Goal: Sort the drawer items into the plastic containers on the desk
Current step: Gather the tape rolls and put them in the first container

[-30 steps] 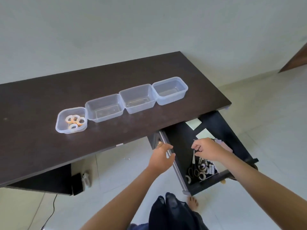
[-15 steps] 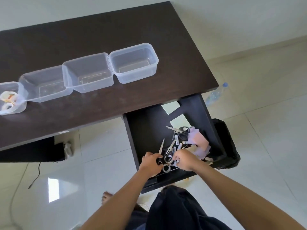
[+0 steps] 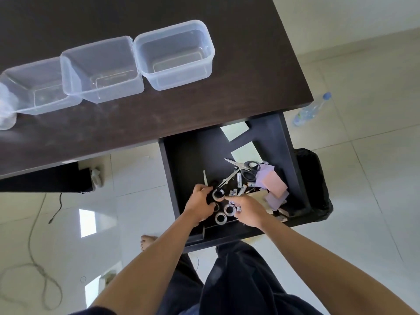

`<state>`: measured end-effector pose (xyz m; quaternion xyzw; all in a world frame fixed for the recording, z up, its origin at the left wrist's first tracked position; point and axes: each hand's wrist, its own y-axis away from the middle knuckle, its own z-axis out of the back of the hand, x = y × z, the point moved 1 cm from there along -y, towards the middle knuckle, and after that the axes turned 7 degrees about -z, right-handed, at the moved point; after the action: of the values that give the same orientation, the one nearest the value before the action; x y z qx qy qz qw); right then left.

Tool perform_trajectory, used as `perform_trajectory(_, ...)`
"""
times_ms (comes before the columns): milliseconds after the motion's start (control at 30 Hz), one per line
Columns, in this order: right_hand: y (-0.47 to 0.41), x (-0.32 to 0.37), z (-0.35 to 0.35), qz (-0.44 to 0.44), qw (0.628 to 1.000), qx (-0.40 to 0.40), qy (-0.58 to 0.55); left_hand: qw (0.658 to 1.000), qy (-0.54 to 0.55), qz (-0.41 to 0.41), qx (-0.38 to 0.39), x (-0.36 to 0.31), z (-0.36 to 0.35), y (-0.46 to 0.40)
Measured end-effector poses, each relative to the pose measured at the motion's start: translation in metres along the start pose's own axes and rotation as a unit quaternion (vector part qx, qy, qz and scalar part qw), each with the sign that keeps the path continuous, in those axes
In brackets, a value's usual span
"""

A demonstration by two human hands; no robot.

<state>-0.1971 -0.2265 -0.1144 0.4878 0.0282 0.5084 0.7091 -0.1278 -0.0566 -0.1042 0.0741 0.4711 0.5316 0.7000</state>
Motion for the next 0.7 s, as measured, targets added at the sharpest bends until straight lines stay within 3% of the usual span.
perform_trajectory(167,-0.008,0.005,-0.002,0.000,1.000,-0.015,0.012,0.996,0.067,0.015,-0.054,0.001,0.010,0.004)
perform_trajectory(300,-0.016,0.013,-0.003,0.021,0.997,-0.054,0.045,0.993,0.020,0.075,-0.088,0.006,0.001,0.015)
perform_trajectory(533,-0.027,0.023,-0.004,0.051,0.986,-0.036,0.154,0.984,-0.112,0.138,-0.011,0.007,-0.017,0.024)
perform_trajectory(700,-0.032,0.016,-0.004,0.043,0.981,-0.010,0.190,0.982,-0.164,0.087,0.025,0.016,-0.021,0.022)
